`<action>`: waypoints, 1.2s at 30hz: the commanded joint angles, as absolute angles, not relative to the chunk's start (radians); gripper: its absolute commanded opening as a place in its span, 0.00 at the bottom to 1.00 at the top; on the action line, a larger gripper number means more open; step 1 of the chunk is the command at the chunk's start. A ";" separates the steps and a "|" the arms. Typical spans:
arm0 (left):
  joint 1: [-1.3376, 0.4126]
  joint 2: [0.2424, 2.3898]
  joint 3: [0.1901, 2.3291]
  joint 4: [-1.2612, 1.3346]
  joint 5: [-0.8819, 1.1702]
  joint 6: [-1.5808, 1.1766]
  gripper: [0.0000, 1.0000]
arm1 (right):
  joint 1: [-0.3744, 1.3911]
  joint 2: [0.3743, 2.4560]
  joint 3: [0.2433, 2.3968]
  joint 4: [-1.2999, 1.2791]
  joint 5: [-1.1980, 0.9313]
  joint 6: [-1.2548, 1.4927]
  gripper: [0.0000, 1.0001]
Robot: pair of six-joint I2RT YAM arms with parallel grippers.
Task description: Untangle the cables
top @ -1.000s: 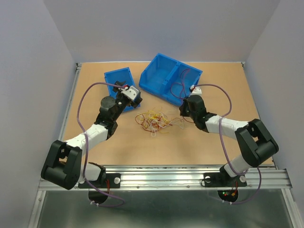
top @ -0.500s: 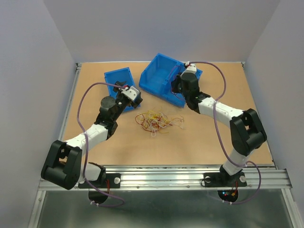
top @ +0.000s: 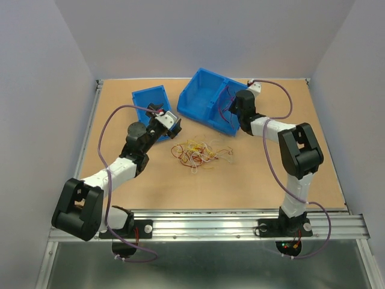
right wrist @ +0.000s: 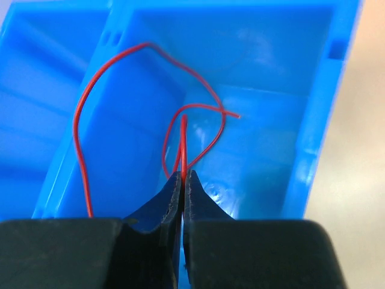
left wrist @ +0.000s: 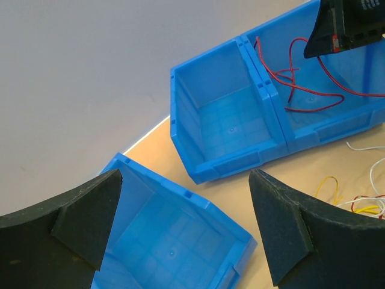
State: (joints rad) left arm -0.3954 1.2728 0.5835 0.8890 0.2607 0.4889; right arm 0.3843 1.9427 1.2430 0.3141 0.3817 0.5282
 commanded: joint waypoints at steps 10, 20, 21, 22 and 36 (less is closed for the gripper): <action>-0.402 1.249 0.629 0.868 0.258 0.495 0.99 | 0.370 2.036 1.348 0.365 0.385 0.483 0.06; -0.436 1.238 0.618 0.868 0.218 0.524 0.99 | 0.382 1.876 1.261 0.387 0.371 0.377 0.57; -0.458 1.226 0.614 0.870 0.201 0.537 0.99 | 0.383 1.843 1.252 0.384 0.348 0.365 0.58; -0.474 1.217 0.606 0.874 0.161 0.551 0.99 | 0.383 1.823 1.247 0.379 0.297 0.361 0.61; -0.535 1.046 0.440 1.121 -0.035 0.565 0.99 | 0.403 1.330 0.806 0.359 -0.072 0.680 0.96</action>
State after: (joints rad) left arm -0.5411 1.1187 0.4995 0.9222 0.0853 0.5751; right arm 0.4007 1.3911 0.9184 0.3531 0.0666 0.5514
